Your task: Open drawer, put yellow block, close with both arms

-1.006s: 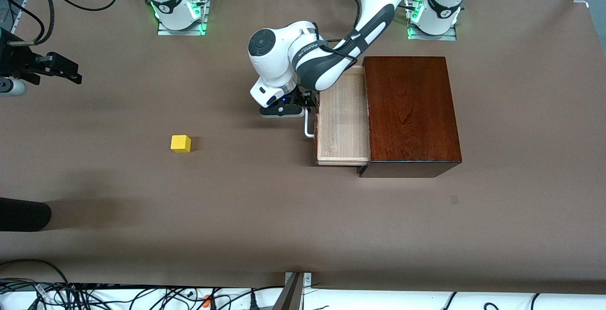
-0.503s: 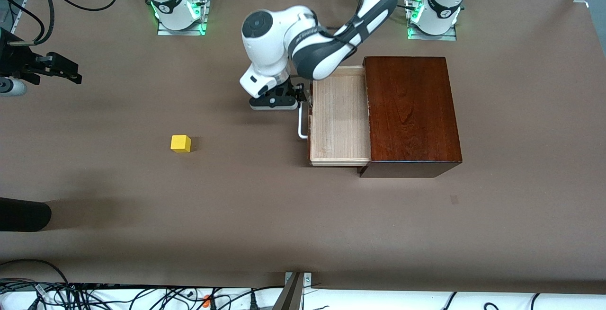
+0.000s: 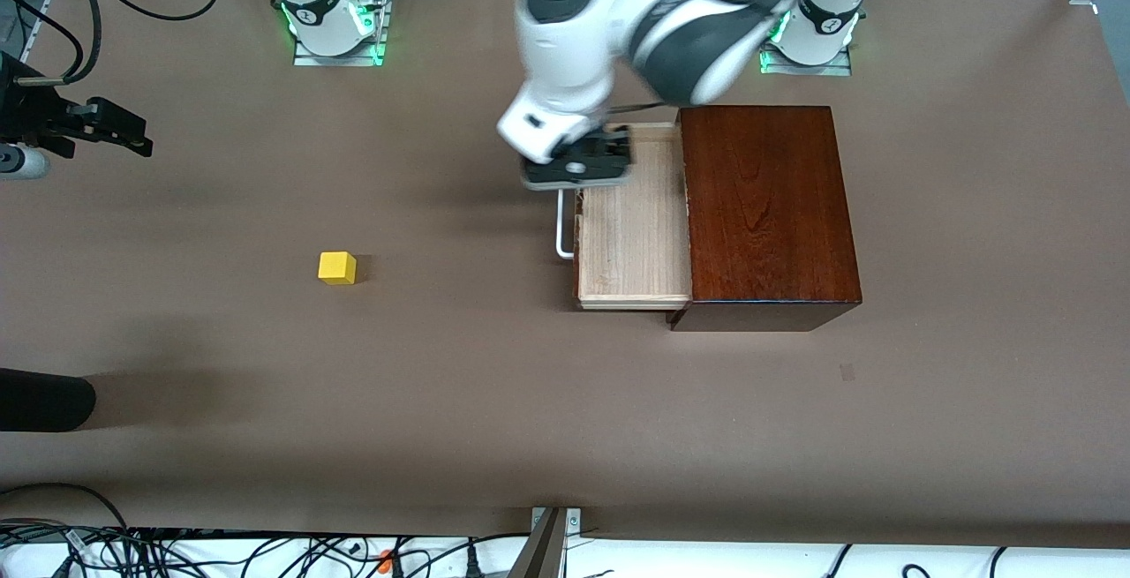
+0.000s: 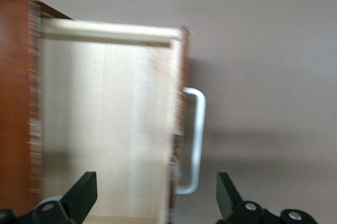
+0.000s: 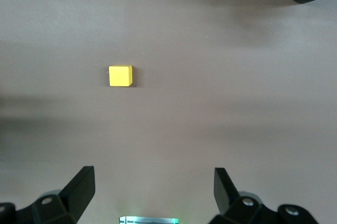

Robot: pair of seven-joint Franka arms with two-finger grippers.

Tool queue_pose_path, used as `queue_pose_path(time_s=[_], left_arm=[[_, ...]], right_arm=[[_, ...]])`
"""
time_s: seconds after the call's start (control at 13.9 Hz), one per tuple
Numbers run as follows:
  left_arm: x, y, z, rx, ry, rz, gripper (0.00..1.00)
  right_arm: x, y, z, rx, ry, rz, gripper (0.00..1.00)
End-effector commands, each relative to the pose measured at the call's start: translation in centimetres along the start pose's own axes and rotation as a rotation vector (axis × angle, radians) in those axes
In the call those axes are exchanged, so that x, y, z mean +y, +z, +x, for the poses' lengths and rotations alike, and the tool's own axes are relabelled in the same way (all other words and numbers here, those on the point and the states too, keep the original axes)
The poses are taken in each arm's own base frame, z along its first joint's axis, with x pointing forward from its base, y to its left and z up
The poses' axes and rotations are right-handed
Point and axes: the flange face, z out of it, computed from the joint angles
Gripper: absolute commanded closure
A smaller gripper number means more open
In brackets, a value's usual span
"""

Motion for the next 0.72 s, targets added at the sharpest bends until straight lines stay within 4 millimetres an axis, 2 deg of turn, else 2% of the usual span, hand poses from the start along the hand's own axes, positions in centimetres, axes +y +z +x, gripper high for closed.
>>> queue_pose_path(time_s=[0.0, 0.14, 0.29, 0.36, 0.5, 0.65], left_arm=[[-6.9, -1.6, 1.2, -0.013, -0.025, 0.018, 0.0], [-10.6, -2.2, 3.8, -0.016, -0.037, 0.02, 0.0], [-13.7, -3.5, 5.2, -0.025, -0.074, 0.006, 0.0], [-16.2, -4.2, 6.5, -0.027, -0.069, 0.0, 0.0], [-20.2, -6.4, 7.0, -0.073, 0.015, -0.042, 0.0], [-25.0, -8.0, 7.8, -0.088, 0.051, -0.043, 0.0]], right_arm=[[0.4, 0.2, 0.2, -0.008, -0.011, 0.021, 0.0], [0.3, 1.2, 0.9, -0.022, -0.02, 0.023, 0.0], [-0.8, 3.1, 1.4, -0.073, -0.033, 0.026, 0.0], [-2.1, 4.9, 2.1, -0.113, -0.057, 0.028, 0.0], [-4.3, 10.0, 4.4, -0.189, -0.096, 0.027, 0.0], [-5.2, 14.0, 6.5, -0.183, -0.106, 0.032, 0.0]])
